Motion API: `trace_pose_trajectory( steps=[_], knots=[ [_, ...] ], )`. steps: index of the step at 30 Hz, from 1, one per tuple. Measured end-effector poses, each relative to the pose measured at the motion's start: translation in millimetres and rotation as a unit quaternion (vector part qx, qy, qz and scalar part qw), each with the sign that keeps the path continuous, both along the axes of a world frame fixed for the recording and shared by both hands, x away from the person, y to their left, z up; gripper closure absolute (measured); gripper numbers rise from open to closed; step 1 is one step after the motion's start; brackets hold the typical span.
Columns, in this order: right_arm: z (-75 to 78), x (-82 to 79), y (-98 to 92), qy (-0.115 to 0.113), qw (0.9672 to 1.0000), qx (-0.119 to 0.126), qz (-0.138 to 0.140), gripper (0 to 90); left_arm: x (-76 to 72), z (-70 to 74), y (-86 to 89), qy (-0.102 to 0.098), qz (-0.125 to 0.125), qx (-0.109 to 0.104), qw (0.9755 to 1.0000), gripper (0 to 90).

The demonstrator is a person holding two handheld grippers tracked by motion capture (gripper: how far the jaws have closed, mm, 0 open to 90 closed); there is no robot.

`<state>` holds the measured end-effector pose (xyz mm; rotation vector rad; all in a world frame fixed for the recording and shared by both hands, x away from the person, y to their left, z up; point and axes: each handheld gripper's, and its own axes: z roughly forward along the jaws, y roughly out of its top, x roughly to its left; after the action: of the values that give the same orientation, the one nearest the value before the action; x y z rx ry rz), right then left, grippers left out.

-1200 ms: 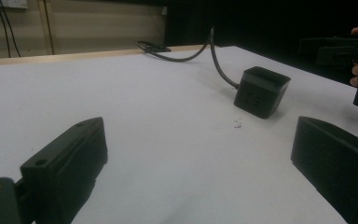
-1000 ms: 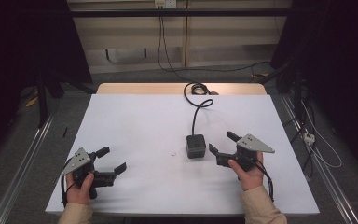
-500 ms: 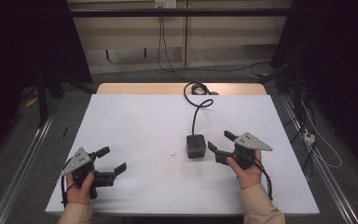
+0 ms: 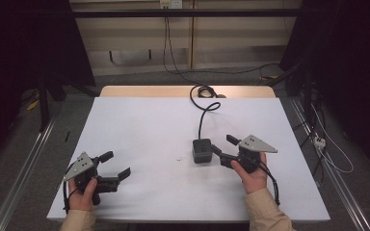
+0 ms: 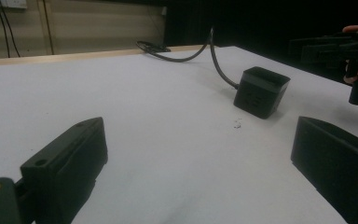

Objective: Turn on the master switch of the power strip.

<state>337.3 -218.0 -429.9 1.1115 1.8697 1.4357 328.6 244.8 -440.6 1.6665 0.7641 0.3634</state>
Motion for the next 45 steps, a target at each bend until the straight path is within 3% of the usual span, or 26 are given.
trace_pose_trajectory(
  steps=[9, 45],
  knots=[
    [-1.2, 3.6, 2.7, 0.011, 0.9998, 0.012, 0.011, 43.3, 0.1, 0.1, -0.2, 0.000, 0.000, -0.001, 1.0000, 3.3],
    [1.1, 11.7, 14.5, 0.025, 0.9985, 0.004, 0.048, 69.7, 0.5, -0.6, -0.4, 0.002, -0.001, -0.002, 1.0000, 3.4]
  ],
)
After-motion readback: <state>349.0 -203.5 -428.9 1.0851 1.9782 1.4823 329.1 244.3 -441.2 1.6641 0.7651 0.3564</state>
